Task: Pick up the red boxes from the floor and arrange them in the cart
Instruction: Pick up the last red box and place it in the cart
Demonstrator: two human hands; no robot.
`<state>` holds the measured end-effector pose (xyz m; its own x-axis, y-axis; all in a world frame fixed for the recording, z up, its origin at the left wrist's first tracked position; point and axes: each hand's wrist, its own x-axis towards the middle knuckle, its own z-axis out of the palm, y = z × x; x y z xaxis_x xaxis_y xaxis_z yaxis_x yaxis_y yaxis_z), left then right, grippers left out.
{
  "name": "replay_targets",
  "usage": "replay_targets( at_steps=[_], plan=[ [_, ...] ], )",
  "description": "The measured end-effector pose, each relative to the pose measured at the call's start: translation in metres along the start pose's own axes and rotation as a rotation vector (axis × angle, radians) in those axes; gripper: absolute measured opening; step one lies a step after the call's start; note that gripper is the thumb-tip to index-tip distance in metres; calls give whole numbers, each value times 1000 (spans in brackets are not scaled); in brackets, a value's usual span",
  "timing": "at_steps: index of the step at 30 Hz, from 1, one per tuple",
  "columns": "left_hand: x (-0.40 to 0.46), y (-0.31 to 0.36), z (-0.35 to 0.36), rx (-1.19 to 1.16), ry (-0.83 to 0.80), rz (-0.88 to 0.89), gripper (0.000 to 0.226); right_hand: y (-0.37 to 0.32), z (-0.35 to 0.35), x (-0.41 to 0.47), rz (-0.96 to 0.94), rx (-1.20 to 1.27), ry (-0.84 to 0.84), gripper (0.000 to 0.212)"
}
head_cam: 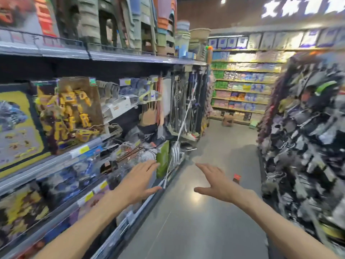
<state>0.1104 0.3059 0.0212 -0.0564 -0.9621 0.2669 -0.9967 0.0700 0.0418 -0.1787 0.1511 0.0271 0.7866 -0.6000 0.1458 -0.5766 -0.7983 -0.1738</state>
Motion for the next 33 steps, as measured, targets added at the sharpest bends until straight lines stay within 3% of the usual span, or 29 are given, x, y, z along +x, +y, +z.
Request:
replay_targets(
  at_steps=[3, 10, 16, 24, 33],
  plan=[
    [84, 23, 13, -22, 15, 72, 96, 69, -23, 5, 100, -30, 20, 94],
    [280, 64, 47, -60, 45, 201, 100, 227, -78, 34, 253, -118, 111, 111],
    [405, 83, 83, -82, 33, 275, 94, 331, -91, 72, 337, -170, 133, 101],
    [589, 45, 167, -118, -7, 347, 96, 459, -78, 183, 429, -224, 123, 98],
    [810, -32, 213, -137, -9, 390, 95, 595, -83, 348, 509, -232, 122, 92]
  ],
)
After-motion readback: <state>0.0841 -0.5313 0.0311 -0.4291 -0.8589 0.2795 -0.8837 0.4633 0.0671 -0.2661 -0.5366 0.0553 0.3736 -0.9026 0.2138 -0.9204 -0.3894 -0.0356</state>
